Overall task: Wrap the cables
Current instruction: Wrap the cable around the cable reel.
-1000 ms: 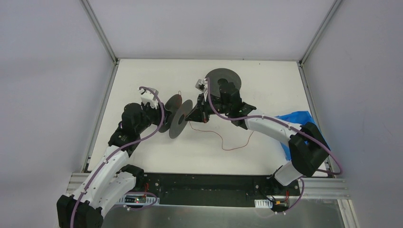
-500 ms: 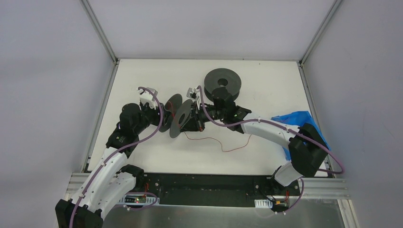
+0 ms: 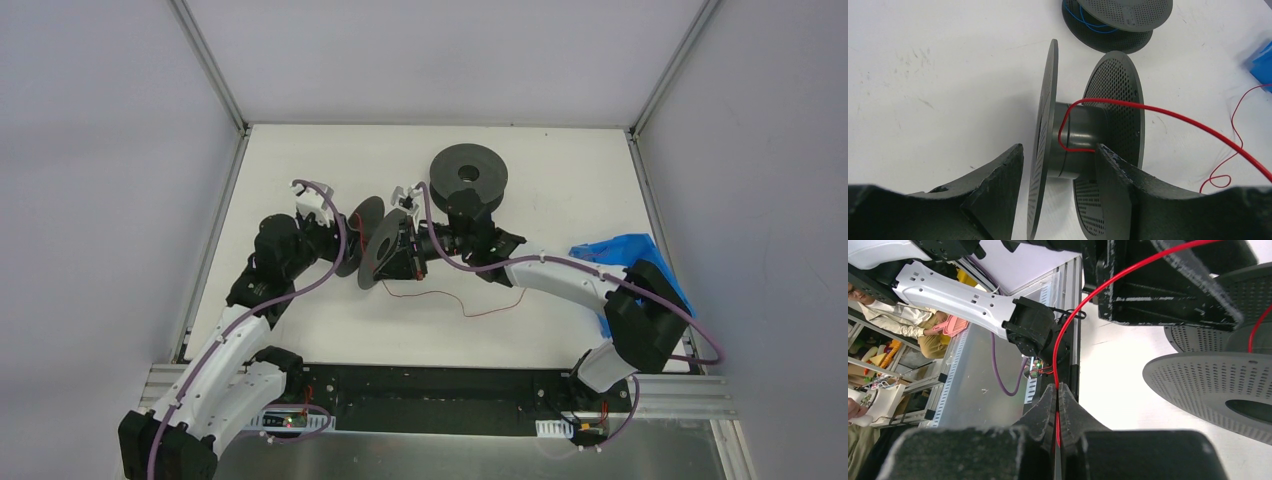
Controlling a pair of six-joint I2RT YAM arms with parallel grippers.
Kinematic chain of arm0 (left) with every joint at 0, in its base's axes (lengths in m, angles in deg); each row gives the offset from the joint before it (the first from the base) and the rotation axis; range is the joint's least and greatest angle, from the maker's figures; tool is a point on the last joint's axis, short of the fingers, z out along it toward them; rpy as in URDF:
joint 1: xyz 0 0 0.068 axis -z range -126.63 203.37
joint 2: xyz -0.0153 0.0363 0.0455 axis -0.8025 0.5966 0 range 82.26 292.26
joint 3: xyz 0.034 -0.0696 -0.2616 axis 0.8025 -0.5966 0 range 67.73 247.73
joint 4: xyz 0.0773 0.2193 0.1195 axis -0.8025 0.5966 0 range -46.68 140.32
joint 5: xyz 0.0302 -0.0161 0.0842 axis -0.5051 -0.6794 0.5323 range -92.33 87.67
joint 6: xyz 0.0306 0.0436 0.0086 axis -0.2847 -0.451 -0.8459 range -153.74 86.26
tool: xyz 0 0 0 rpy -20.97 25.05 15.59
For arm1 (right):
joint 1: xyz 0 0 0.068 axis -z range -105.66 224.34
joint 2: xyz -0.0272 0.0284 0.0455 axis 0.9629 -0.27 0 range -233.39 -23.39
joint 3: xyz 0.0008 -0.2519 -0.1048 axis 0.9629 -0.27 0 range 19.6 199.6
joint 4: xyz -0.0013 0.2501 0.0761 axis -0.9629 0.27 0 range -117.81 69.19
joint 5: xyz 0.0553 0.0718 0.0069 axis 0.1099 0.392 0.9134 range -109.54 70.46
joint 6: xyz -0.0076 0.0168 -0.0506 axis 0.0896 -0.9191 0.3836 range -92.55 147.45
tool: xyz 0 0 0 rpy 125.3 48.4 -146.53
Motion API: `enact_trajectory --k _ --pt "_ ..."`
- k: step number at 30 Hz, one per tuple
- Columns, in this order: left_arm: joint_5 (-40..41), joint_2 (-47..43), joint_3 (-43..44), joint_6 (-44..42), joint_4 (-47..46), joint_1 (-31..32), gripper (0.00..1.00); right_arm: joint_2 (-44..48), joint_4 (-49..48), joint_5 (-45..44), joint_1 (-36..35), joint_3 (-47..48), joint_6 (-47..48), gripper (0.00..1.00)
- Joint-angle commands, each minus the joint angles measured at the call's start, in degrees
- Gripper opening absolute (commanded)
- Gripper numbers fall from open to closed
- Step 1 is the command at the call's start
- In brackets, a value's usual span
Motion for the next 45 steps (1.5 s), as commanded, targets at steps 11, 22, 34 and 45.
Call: enact_trajectory --k 11,22,34,45 --pt "2.2 -0.27 0.5 1.15 -3.63 -0.14 0.53 1.58 -10.0 0.86 -1.63 -2.13 -4.8 0.0" --pt "4.77 -2.1 0.71 0.76 2.78 -0.14 0.55 -0.52 -16.91 1.25 -2.05 -2.58 -10.17 0.0" --pt "2.83 -4.06 -0.14 1.82 3.56 -0.14 0.59 -3.08 -20.98 1.54 -4.05 -1.61 -13.53 0.0" --pt "0.68 -2.53 -3.17 4.81 -3.54 -0.14 0.58 -5.87 -26.34 2.12 -5.06 -0.54 -17.67 0.0"
